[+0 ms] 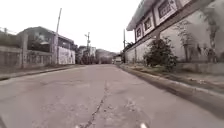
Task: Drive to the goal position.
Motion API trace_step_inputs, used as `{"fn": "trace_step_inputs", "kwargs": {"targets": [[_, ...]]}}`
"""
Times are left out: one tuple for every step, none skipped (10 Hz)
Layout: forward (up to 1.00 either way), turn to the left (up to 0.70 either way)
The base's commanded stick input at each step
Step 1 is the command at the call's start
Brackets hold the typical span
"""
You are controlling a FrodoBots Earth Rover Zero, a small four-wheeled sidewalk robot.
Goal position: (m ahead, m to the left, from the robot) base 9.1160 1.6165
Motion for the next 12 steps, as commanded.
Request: {"fn": "trace_step_inputs", "kwargs": {"targets": [[1.00, 0.00], [1.00, 0.00], [1.00, 0.00], [1.00, 0.00], [1.00, 0.00], [1.00, 0.00], [1.00, 0.00], [1.00, 0.00], [1.00, 0.00], [1.00, 0.00], [1.00, 0.00], [1.00, 0.00]]}}
